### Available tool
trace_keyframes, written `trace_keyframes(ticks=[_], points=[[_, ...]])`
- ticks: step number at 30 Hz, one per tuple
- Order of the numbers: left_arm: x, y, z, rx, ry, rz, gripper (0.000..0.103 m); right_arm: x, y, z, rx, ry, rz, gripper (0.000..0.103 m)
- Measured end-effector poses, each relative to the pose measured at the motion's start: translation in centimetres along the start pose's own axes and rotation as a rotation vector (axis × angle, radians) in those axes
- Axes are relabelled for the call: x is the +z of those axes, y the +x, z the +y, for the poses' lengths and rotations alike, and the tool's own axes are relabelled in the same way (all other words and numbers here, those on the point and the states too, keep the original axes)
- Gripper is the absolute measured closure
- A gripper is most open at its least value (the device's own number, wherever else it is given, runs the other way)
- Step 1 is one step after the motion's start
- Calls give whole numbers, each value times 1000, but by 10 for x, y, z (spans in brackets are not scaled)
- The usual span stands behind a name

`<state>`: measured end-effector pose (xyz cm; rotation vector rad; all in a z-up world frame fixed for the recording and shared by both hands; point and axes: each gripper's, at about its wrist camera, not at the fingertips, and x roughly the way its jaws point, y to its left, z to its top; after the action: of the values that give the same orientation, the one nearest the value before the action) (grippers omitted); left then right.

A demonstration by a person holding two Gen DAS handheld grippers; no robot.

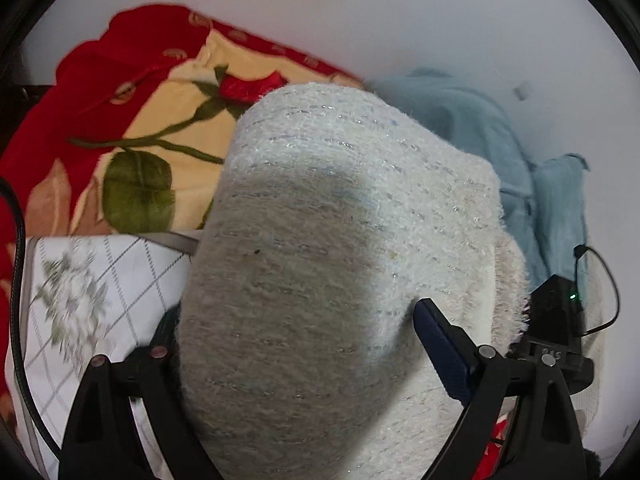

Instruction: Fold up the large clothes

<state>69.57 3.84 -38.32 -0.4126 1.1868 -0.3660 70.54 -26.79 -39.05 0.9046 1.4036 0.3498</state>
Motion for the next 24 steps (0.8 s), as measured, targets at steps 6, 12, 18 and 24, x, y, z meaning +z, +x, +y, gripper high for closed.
trace_keyframes(ticks=[6,12,18,24], points=[[11,79,42,36,-41,91,8,29,42,-38,-110,-19,49,55],[9,74,56,12,-74,115,8,25,36,-28,-237,-88,43,39],[10,43,38,190,-43,76,8,-14,-3,9,-537,-271,-79,20],[0,6,3,356,74,-29,7,-55,-44,30,-733,-328,-186,4]])
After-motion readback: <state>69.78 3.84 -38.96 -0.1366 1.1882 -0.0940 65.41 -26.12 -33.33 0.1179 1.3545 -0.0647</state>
